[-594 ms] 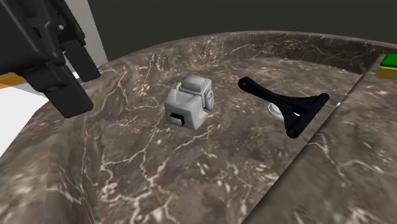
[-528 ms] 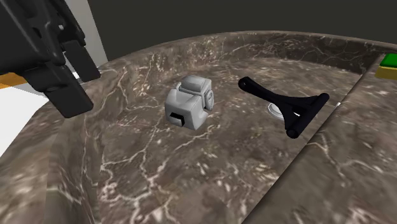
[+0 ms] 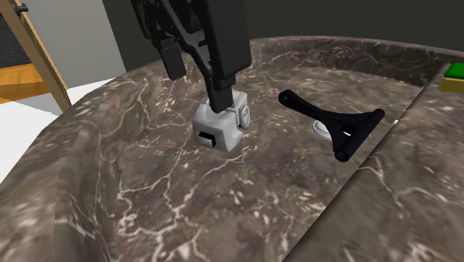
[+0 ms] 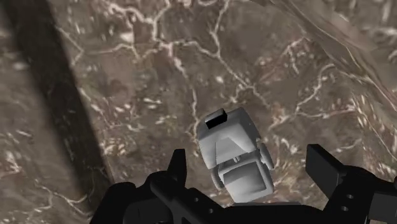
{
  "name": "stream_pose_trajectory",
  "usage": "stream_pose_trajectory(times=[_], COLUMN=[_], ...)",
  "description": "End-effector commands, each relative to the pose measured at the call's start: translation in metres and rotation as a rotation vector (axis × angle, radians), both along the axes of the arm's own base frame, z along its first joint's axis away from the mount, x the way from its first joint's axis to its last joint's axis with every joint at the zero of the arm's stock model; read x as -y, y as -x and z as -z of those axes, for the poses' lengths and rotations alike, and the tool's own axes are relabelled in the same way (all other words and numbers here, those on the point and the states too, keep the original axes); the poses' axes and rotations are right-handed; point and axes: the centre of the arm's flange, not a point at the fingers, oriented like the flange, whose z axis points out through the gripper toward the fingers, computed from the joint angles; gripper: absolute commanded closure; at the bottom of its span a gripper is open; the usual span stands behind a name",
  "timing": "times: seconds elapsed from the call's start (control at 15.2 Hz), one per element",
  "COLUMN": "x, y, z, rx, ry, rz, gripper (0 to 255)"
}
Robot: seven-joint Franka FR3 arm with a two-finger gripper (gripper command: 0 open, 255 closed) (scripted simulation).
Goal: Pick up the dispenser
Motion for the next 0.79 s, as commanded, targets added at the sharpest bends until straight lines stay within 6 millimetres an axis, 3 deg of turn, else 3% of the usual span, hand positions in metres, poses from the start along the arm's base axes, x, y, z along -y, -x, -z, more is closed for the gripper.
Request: stream_pose_trajectory(times=[0.0,0.13,0.59,0.73], x=[-0.005,-0.008,-0.008,-0.008], y=[-0.027,-0.043,-0.043,-0.043], z=[0.002,0.003,0.043,0.043], rx=[-0.012,-0.02,-0.02,-0.02], ry=[-0.039,-0.063,-0.063,-0.063], rz=[-0.08,-0.126,-0.126,-0.126], gripper=[0,0,0,0])
